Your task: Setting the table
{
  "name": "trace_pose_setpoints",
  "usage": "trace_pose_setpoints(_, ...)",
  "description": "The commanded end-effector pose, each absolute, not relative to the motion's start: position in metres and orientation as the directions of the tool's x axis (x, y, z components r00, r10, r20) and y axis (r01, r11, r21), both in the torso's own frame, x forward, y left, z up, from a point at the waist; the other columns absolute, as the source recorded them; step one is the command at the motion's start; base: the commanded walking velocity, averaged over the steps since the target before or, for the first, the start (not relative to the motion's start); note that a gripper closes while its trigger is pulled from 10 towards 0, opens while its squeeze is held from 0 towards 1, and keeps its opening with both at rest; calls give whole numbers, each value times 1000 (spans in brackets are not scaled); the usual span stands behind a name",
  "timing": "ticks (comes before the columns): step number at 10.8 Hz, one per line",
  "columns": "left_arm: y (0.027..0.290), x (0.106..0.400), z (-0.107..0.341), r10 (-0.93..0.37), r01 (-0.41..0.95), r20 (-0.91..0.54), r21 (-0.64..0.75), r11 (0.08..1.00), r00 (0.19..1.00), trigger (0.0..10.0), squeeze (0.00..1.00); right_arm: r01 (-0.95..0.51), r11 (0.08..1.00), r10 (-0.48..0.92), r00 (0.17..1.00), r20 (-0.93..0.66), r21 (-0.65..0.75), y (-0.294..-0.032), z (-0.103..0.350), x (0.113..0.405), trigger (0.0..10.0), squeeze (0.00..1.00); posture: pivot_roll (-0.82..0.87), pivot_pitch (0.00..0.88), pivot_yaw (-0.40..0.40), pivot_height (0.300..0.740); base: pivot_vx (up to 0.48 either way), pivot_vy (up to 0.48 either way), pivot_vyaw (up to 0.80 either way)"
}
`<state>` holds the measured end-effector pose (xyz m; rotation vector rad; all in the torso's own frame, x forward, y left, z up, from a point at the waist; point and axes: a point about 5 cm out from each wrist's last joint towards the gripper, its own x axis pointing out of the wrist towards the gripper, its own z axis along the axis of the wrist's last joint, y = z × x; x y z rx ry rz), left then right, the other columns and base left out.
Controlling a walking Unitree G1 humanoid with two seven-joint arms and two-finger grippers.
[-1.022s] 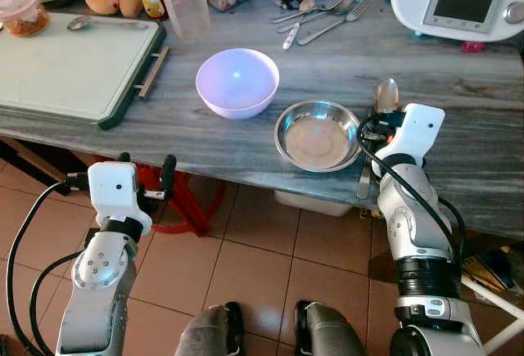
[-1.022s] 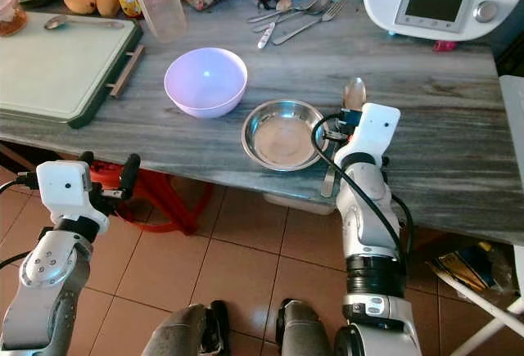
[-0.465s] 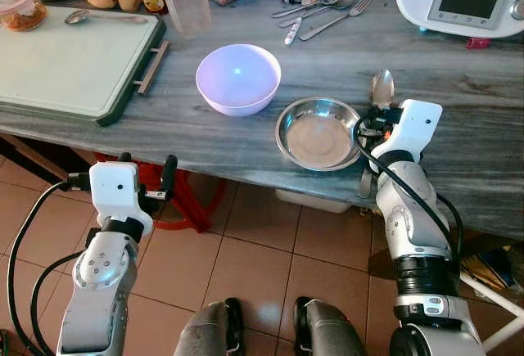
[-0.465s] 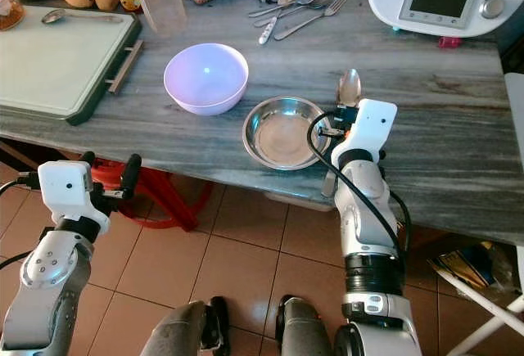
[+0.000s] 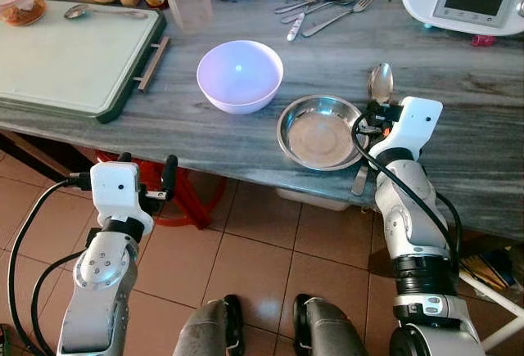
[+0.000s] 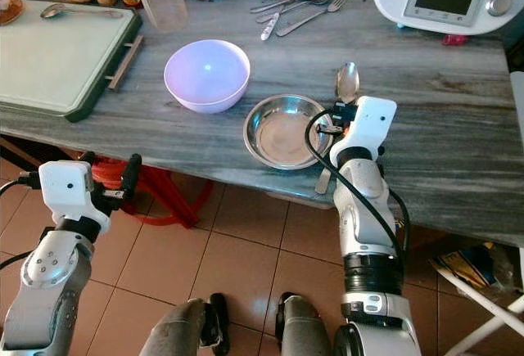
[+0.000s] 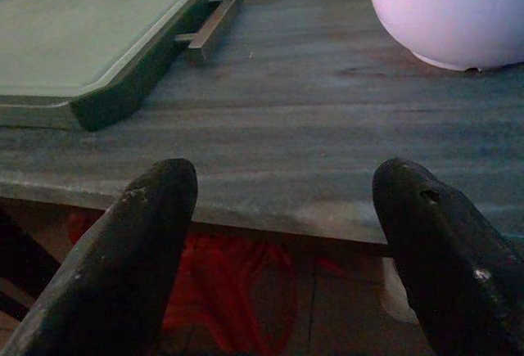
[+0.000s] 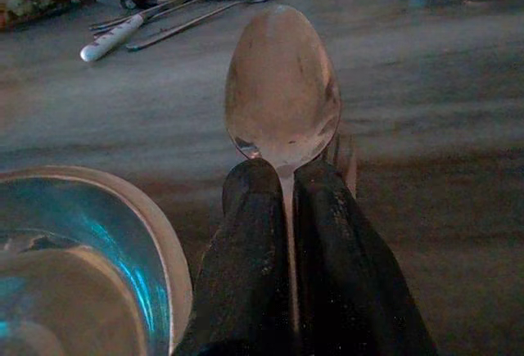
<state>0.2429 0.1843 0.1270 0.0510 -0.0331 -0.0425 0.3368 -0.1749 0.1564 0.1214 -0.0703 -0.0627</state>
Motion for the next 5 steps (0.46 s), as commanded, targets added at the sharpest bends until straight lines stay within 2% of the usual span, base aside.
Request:
trace_pose_setpoints(1,186,240,126,-38,36,24,59,998,999,10000,0,47,991,-48,999,-1,124,-172,140,332,10000,0,-1,231,72,740,0,0,0)
trace_pose_setpoints(5,184,242,127,-40,38,32,51,998,999,10000,0,70,994,-73,997,30,81,-185,144,317,10000,0,-12,223,68,740,0,0,0)
